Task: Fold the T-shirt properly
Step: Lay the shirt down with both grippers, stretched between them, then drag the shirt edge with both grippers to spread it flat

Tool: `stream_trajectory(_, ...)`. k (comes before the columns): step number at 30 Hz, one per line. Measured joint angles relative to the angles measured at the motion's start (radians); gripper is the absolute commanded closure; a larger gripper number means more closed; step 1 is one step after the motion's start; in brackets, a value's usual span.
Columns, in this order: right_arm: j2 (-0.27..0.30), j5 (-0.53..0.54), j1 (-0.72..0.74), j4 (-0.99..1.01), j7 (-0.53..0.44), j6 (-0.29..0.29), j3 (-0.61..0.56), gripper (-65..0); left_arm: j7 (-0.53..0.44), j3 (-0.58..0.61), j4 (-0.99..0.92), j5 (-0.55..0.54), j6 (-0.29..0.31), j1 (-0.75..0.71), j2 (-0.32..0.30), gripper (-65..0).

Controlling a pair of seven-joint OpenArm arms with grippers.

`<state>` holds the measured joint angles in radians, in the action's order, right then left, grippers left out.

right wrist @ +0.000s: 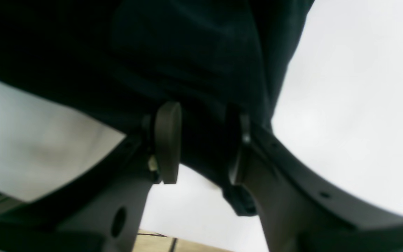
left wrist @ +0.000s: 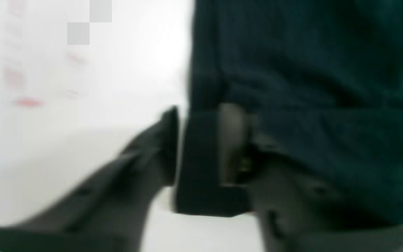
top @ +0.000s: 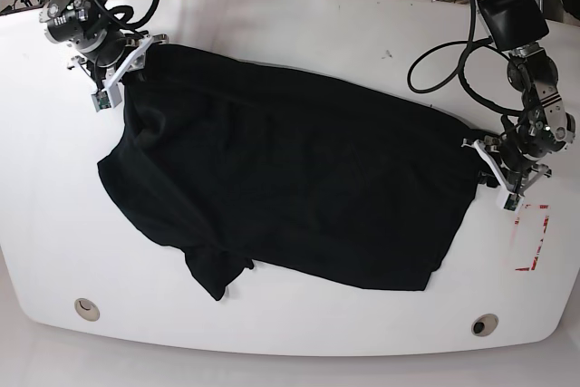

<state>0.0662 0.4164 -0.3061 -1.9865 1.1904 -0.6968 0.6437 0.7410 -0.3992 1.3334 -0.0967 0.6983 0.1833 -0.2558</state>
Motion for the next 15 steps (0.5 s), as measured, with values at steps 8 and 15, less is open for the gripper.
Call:
stream_trajectory(8, -0.008, -0.122, 0.006, 0.116, -0.093, -0.002, -0.026, -20.3, -0.091, 0.070, -0.178, 0.005, -0.002, 0.050, -0.021, -9.2)
stream_trajectory(15, 0.023, -0.116, 0.019, 0.236, -0.171, -0.003, -0.042, -20.3, -0.130, 0.090, -0.229, -0.018, -0.001, 0.037, -0.026, -9.3)
